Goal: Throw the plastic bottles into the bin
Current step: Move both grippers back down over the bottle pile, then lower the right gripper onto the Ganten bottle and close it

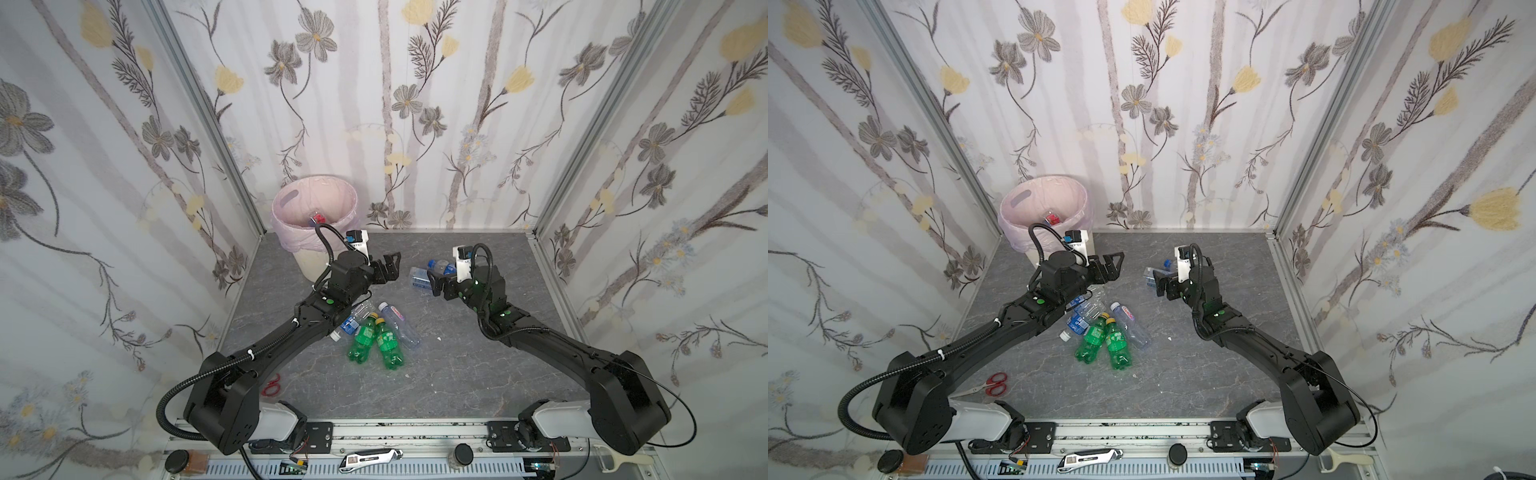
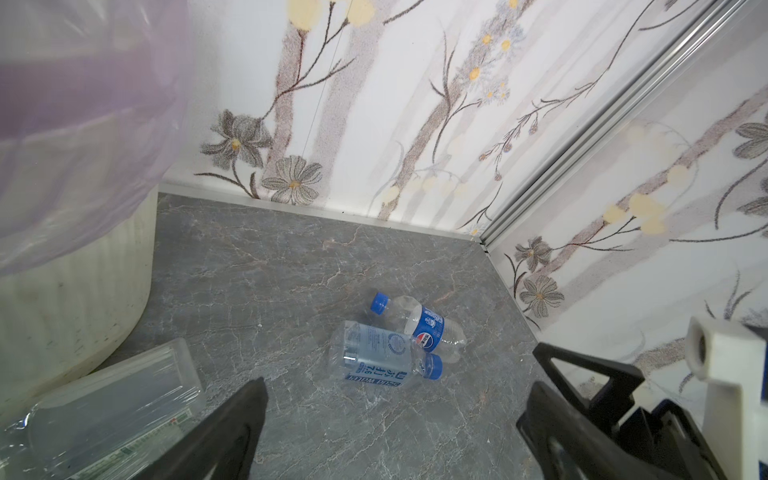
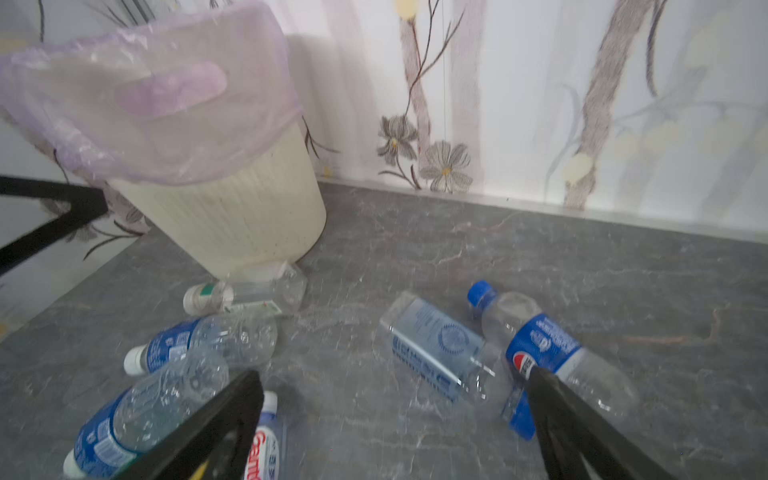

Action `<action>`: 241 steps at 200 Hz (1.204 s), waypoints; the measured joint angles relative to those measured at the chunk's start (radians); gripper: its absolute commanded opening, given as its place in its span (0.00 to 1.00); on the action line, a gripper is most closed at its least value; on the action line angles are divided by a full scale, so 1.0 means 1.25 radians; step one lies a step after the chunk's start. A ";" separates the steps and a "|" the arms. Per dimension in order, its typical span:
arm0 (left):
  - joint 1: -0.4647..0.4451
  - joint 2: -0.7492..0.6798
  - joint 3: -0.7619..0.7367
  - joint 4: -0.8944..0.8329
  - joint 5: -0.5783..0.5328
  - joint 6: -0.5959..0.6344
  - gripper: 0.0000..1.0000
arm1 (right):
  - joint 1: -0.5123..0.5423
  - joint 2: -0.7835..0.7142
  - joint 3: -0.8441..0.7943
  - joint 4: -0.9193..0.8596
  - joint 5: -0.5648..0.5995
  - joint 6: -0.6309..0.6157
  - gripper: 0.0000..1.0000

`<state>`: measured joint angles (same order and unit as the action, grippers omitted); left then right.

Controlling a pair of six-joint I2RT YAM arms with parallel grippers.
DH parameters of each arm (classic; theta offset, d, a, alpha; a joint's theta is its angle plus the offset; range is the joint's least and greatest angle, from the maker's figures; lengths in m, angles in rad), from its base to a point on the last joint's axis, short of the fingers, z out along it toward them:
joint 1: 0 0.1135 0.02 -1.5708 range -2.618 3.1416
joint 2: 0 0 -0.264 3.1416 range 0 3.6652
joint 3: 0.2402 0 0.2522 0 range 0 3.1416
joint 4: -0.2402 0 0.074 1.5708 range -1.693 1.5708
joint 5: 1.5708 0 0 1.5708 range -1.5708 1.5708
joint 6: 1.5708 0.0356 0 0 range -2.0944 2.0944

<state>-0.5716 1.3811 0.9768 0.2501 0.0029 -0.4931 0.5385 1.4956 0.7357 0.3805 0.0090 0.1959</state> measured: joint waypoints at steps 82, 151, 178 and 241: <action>-0.003 0.028 -0.003 0.005 0.002 -0.049 1.00 | 0.135 0.021 -0.089 -0.089 -0.027 0.060 1.00; 0.003 0.036 -0.007 0.007 0.018 -0.082 1.00 | 0.161 0.192 0.030 -0.186 -0.079 0.074 0.92; 0.018 0.036 -0.015 0.012 0.010 -0.095 1.00 | 0.164 0.206 0.028 -0.201 -0.103 0.102 0.89; 0.041 0.036 -0.024 0.020 0.001 -0.118 1.00 | 0.172 0.256 0.027 -0.198 -0.159 0.144 0.80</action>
<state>-0.5209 1.4261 0.9466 0.2745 0.0036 -0.6407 0.7528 1.8153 0.7696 0.1333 -0.1894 0.3763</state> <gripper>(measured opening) 0.997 0.829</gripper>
